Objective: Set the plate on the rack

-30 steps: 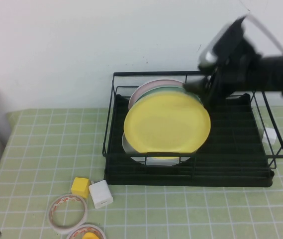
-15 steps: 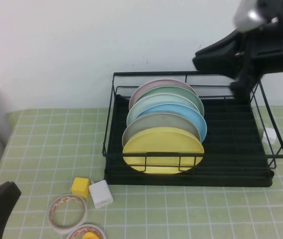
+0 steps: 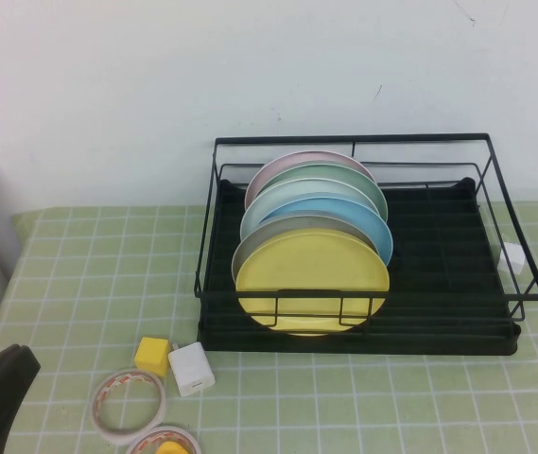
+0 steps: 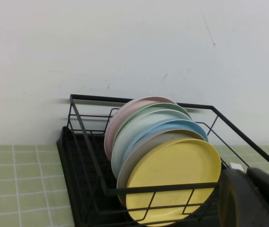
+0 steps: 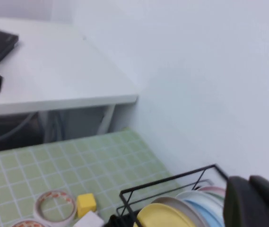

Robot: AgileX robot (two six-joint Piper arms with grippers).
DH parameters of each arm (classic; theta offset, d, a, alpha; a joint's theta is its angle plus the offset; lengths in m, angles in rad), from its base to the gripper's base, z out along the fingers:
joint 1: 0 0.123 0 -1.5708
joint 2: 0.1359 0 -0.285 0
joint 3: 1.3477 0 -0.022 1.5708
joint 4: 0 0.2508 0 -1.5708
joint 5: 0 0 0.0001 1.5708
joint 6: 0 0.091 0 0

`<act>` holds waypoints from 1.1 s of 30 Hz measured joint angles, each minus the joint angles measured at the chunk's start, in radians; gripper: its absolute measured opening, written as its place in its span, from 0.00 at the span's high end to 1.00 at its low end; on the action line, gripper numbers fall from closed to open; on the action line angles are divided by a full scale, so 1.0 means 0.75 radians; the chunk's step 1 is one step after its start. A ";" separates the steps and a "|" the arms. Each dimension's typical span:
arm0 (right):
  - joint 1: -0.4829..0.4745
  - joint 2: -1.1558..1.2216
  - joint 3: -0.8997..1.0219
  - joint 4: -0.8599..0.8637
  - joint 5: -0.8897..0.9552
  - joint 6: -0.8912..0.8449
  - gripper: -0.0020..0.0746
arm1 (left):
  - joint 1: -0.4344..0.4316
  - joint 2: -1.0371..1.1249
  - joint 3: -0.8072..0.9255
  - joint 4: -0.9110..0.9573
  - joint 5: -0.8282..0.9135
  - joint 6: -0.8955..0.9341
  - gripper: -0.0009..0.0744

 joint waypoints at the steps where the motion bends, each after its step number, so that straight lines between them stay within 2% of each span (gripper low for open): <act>1: 0.000 -0.052 0.038 0.002 -0.006 0.000 0.97 | 0.000 0.000 0.000 0.000 -0.002 0.003 0.99; 11: 0.000 -0.503 0.273 0.010 -0.011 0.114 0.97 | 0.000 0.000 0.000 0.000 -0.008 0.011 0.99; 23: 0.000 -0.556 0.466 0.013 0.031 0.120 0.97 | 0.000 0.000 0.000 0.000 -0.008 0.017 0.99; 28: 0.000 -0.556 0.562 0.013 -0.312 0.103 0.97 | 0.000 0.000 0.000 0.000 -0.008 0.017 0.99; 33: 0.000 -0.570 0.671 0.018 -0.663 -0.067 0.97 | 0.000 0.000 0.000 0.000 -0.008 0.017 0.99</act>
